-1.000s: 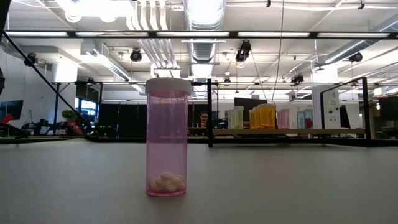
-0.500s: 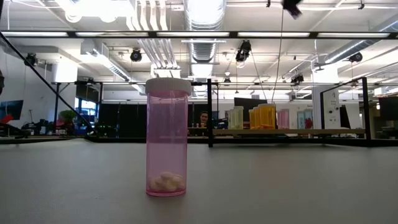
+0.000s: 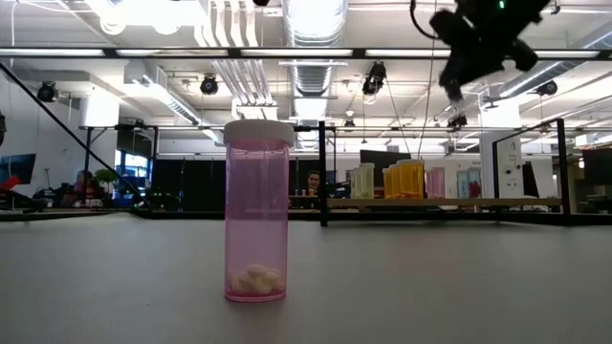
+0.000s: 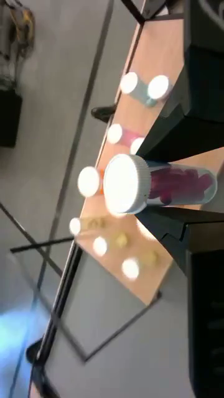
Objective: Pick and place medicine bottles onto shelf by color
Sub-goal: Put the blue medicine bottle on the shelf aligned with the other blue medicine bottle
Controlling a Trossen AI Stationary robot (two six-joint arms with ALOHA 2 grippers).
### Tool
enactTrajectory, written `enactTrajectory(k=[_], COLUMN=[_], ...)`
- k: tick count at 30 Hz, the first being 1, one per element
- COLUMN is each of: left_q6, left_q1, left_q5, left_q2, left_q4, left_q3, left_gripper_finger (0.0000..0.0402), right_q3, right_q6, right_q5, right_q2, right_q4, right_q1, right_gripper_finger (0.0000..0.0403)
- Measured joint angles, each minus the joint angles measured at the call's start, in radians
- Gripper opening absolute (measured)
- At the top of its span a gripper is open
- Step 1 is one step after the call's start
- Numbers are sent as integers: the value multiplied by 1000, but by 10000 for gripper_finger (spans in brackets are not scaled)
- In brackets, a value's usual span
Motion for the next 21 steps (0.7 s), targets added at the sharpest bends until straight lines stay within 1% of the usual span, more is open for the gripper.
enactTrajectory(k=[3, 5, 9, 11, 13, 15, 18, 21], left_q6=[0, -1, -1, -1, -1, -1, -1, -1], left_q1=[0, 0, 0, 1, 1, 2, 2, 3], left_q5=[0, 0, -1, -7, -13, -25, -27, -27], left_q2=[-2, -2, -2, -2, -2, -2, -2, -2], left_q4=[1, -6, -19, -27, -27, -26, -26, -26], left_q3=[-12, -14, -11, -12, -13, -13, -13, -13], left_gripper_finger=[217, 217, 217, 217, 217, 217, 217, 217], right_q3=[-122, -198, -334, -392, -440, -481, -537, -594], right_q6=[-22, -4, 161, 213, 203, 150, 94, 98], right_q5=[55, 104, 167, 197, 243, 284, 292, 292], right_q2=[-21, -36, -86, -109, -127, -137, -140, -139], right_q4=[80, 108, 143, 176, 232, 291, 369, 446], right_q1=[1, 11, 42, 65, 88, 106, 125, 137], right_gripper_finger=[105, 105, 105, 105, 105, 105, 105, 105])
